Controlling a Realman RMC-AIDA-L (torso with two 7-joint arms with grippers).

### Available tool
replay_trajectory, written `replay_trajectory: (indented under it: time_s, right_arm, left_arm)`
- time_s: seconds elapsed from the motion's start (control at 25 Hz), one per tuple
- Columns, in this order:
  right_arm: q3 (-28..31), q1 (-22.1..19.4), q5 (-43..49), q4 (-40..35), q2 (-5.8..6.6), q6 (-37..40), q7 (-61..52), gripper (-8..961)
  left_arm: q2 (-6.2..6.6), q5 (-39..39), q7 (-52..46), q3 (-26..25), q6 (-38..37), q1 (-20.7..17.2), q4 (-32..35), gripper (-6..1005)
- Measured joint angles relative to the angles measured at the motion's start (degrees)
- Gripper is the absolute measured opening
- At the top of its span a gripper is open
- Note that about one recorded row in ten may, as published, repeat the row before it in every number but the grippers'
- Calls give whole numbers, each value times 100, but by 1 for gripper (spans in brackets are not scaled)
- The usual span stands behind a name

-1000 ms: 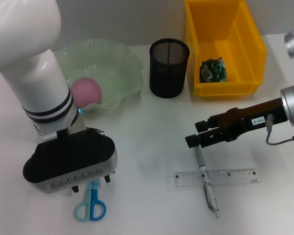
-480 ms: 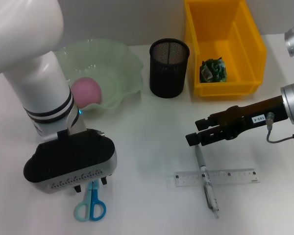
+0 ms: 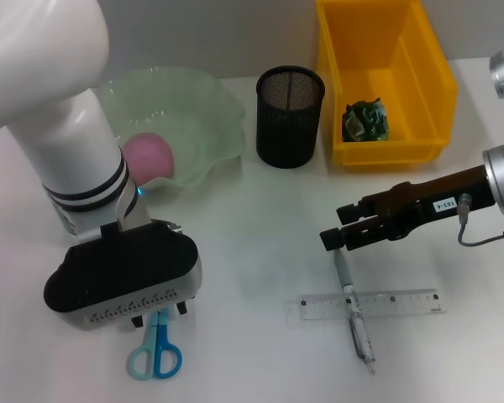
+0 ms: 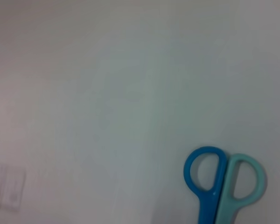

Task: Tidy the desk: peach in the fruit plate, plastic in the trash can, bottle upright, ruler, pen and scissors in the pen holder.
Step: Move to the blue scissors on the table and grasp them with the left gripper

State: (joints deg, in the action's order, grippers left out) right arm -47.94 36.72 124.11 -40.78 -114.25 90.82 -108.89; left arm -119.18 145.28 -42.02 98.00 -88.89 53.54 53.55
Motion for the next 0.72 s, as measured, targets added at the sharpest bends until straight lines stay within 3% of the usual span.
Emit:
replay_trajectory:
  time_s: [0.32, 0.72]
  right_arm:
    - [3, -14, 0, 0, -1, -1, 0, 807]
    - [1, -25, -1, 0, 3, 1, 0, 806]
  left_arm:
    - [0, -6, 49, 0, 88, -15, -44, 557]
    - [0, -18, 62, 29, 117, -52, -55, 482]
